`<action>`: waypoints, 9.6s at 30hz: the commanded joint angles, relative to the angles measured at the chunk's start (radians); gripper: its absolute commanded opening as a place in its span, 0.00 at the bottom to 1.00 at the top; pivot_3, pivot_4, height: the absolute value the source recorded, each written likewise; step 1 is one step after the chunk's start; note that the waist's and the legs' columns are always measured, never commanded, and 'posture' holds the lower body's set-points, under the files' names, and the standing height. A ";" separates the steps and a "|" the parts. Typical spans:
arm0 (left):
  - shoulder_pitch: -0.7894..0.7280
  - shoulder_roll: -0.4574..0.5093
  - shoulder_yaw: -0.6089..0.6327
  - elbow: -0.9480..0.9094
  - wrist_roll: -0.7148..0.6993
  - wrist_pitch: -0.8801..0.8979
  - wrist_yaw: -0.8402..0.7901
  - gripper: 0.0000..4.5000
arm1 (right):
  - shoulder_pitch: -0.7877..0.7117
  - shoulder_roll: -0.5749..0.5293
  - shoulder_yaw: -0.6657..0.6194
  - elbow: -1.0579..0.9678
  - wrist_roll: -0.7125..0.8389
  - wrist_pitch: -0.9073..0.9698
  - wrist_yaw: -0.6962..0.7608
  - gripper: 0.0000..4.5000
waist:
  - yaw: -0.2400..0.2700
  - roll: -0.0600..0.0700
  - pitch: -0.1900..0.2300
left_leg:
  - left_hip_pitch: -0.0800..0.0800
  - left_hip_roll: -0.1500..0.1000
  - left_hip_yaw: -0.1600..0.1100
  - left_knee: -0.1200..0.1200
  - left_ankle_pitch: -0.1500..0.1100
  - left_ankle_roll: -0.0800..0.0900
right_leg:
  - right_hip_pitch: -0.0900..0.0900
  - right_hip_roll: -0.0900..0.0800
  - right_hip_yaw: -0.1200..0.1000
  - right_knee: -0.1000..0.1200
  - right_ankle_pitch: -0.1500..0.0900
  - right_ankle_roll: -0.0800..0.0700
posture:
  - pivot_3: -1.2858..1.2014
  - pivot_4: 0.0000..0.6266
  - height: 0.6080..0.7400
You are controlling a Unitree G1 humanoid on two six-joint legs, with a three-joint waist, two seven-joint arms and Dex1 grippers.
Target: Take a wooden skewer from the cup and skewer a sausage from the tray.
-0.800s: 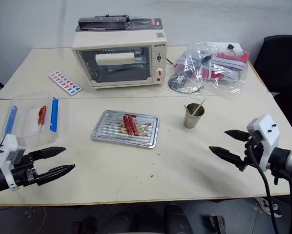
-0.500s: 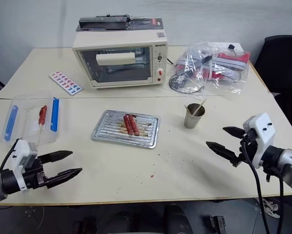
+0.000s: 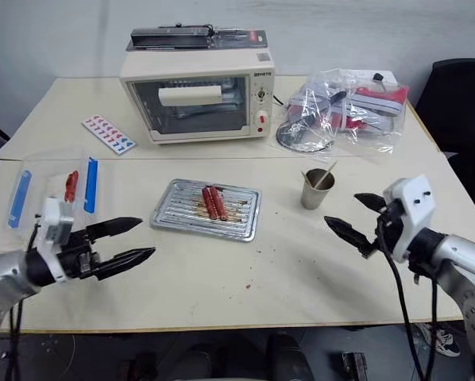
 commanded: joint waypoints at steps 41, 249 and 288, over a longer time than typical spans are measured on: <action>-0.583 -0.140 -0.392 0.175 0.086 0.031 -0.126 1.00 | -0.373 0.255 0.286 0.310 -0.286 -0.206 -0.201 0.11 | -0.005 0.000 0.000 | -0.013 -0.001 0.001 0.005 0.002 -0.002 | -0.015 0.001 0.000 0.006 0.000 0.000 | 0.52 0.24 1.00; -0.405 0.112 -0.017 0.217 0.206 -0.130 0.032 0.00 | -0.703 0.684 0.761 0.789 -0.634 -0.175 -0.133 0.05 | -0.083 0.000 -0.001 | -0.017 -0.001 -0.002 0.003 0.004 -0.004 | -0.021 0.000 -0.002 0.014 0.000 0.000 | 0.52 0.24 1.00; -0.477 0.241 -0.176 0.164 0.060 0.038 -0.370 0.00 | -0.723 -0.229 0.518 0.232 -0.011 0.167 0.777 0.05 | -0.023 0.000 0.000 | -0.018 -0.003 -0.002 0.005 0.002 -0.001 | -0.020 -0.001 0.000 0.007 0.000 0.000 | 0.52 0.24 1.00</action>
